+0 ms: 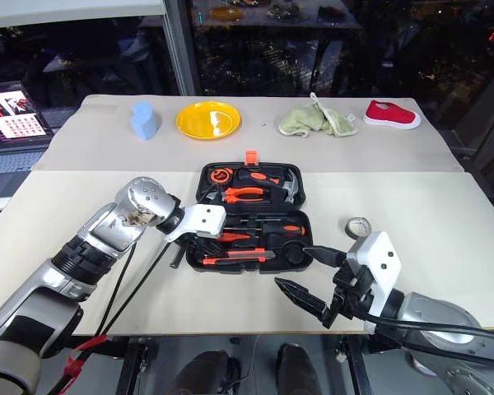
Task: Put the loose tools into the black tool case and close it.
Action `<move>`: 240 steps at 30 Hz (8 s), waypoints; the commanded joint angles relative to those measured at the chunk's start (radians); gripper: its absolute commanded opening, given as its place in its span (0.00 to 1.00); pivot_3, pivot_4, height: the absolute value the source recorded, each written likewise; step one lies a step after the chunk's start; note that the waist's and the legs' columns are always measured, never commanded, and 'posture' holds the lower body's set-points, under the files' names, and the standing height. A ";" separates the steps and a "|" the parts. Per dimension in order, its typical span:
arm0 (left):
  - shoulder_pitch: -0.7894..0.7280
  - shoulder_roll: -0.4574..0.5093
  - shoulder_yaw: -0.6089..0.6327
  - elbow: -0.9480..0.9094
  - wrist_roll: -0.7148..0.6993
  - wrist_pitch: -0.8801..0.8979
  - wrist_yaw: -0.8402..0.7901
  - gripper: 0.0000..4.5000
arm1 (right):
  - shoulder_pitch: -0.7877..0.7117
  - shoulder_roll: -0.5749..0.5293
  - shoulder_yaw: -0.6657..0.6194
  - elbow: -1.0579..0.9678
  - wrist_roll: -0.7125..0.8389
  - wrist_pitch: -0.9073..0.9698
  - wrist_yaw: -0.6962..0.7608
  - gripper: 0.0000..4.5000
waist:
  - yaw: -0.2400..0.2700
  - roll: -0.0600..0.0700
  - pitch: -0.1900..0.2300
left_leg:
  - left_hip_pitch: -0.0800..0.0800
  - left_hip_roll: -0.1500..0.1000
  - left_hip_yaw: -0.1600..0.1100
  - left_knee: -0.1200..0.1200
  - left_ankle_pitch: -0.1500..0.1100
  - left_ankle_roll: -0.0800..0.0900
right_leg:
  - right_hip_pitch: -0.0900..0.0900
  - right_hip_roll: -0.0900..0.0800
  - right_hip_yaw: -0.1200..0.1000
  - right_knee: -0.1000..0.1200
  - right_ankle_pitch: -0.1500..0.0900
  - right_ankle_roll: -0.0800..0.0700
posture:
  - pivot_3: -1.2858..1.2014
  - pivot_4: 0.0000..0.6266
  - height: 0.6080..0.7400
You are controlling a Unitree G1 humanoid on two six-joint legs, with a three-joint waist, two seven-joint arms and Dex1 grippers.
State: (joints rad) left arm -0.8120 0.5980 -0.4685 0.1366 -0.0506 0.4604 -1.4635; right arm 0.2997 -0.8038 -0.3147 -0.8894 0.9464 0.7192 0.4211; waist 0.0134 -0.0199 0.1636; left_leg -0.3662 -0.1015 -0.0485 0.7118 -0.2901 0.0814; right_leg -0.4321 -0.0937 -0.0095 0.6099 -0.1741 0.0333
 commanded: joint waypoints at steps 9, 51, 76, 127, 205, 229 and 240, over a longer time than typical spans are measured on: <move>0.063 0.090 0.409 -0.212 -0.444 0.273 -0.019 0.69 | 0.359 -0.045 -0.610 0.282 -0.067 -0.026 0.313 1.00 | 0.000 0.001 0.001 | -0.006 -0.003 0.002 0.000 -0.004 0.002 | -0.007 -0.001 0.003 -0.001 0.004 -0.006 | 0.52 0.24 1.00; 0.145 0.167 0.377 -0.472 -0.527 0.242 0.218 1.00 | -0.726 -0.145 0.303 1.068 -0.666 -0.223 0.698 0.01 | -0.002 0.002 0.003 | -0.019 0.000 0.004 0.000 0.002 -0.015 | -0.024 0.001 0.005 0.003 0.007 -0.013 | 0.52 0.24 1.00; 0.127 0.156 0.295 -0.399 -0.457 0.136 0.159 1.00 | -0.671 -0.075 0.499 0.396 -0.492 0.145 0.516 0.31 | -0.001 0.002 0.003 | -0.020 0.004 0.004 0.001 0.003 -0.016 | -0.025 0.002 0.002 0.002 0.009 -0.016 | 0.52 0.24 1.00; 0.341 0.136 0.288 -0.198 -0.233 0.120 0.304 0.00 | -0.631 0.048 0.358 0.611 -0.553 -0.022 0.456 0.01 | -0.002 0.002 0.003 | -0.021 0.004 0.005 -0.001 0.003 -0.016 | -0.028 0.002 0.003 0.003 0.010 -0.017 | 0.52 0.24 1.00; -0.022 0.056 0.337 0.235 -0.367 0.753 0.421 0.01 | -0.886 0.146 0.257 0.803 -0.380 0.419 0.228 0.00 | -0.015 0.000 0.003 | -0.017 0.005 0.007 0.001 0.004 -0.018 | -0.025 0.002 0.002 0.006 0.013 -0.019 | 0.52 0.24 1.00; 0.329 -0.238 0.467 -0.107 -0.134 -0.178 0.803 0.01 | -0.592 0.198 0.253 0.704 -0.785 -0.384 0.110 0.00 | -0.005 0.001 0.003 | -0.030 0.005 0.009 0.000 0.006 -0.020 | -0.039 0.002 0.002 0.003 0.014 -0.019 | 0.52 0.24 1.00; 0.499 -0.215 0.468 -0.114 -0.061 -0.380 0.875 0.01 | -0.338 0.190 0.226 0.664 -0.934 -0.799 0.044 0.00 | -0.004 0.002 0.002 | -0.005 0.006 0.013 -0.003 0.000 -0.011 | -0.015 0.006 0.004 0.002 0.014 -0.019 | 0.52 0.24 1.00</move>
State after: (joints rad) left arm -0.3281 0.3593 -0.0211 0.0291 -0.1324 0.1026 -0.6141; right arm -0.0542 -0.5956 -0.0573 -0.1971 0.0611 0.0131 0.4836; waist 0.0092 -0.0181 0.1654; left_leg -0.3685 -0.0949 -0.0354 0.7085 -0.2903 0.0705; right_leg -0.4451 -0.0874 -0.0053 0.6114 -0.1606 0.0147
